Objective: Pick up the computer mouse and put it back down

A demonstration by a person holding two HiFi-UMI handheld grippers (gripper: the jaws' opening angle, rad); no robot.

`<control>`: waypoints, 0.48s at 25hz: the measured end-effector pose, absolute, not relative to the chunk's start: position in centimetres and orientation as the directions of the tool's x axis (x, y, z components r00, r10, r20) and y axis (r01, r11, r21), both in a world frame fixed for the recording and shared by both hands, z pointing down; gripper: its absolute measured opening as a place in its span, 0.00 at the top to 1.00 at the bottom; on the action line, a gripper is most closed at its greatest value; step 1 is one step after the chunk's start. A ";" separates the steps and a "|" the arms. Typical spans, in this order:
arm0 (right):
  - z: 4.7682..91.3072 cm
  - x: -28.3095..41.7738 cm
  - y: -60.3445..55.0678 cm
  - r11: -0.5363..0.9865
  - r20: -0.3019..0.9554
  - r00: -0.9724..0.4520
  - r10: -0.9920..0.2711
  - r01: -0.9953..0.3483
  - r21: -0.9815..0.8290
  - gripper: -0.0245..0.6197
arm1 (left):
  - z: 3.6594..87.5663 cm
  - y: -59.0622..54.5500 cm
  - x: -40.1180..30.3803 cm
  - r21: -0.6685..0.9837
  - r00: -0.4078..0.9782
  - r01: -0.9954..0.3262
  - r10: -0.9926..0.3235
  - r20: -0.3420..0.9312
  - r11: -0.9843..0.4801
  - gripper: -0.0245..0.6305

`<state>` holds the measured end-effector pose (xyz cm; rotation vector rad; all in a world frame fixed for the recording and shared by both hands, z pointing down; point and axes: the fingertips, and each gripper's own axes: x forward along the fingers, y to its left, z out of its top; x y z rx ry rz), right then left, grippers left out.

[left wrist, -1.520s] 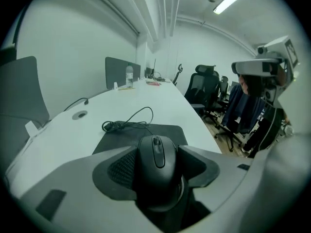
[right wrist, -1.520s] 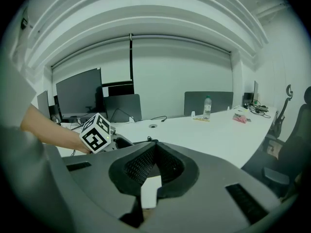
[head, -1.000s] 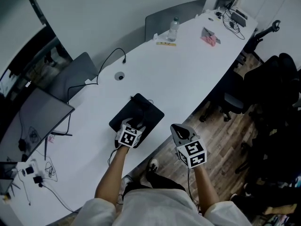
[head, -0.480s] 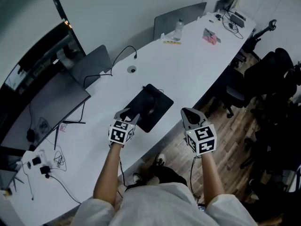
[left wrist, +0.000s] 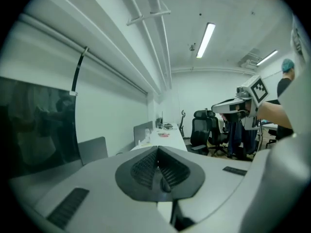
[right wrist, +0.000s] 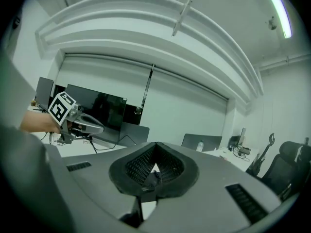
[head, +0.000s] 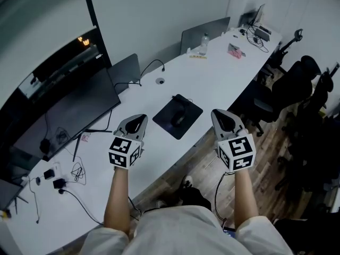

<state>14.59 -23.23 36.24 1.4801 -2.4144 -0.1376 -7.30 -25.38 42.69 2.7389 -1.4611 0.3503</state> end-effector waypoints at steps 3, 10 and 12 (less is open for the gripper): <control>34.7 12.8 -20.8 0.465 0.179 -0.431 -0.884 -0.845 0.262 0.94 | 39.2 -22.5 -8.7 -0.148 0.533 -0.822 -0.834 0.141 -0.550 0.93; 32.5 9.5 -16.5 0.474 0.149 -0.451 -0.880 -0.815 0.333 0.94 | 34.0 -17.2 -10.2 -0.248 0.541 -0.806 -0.839 0.057 -0.537 0.93; 31.9 8.9 -15.7 0.479 0.142 -0.459 -0.877 -0.811 0.338 0.94 | 33.2 -16.3 -10.2 -0.272 0.543 -0.801 -0.839 0.047 -0.534 0.93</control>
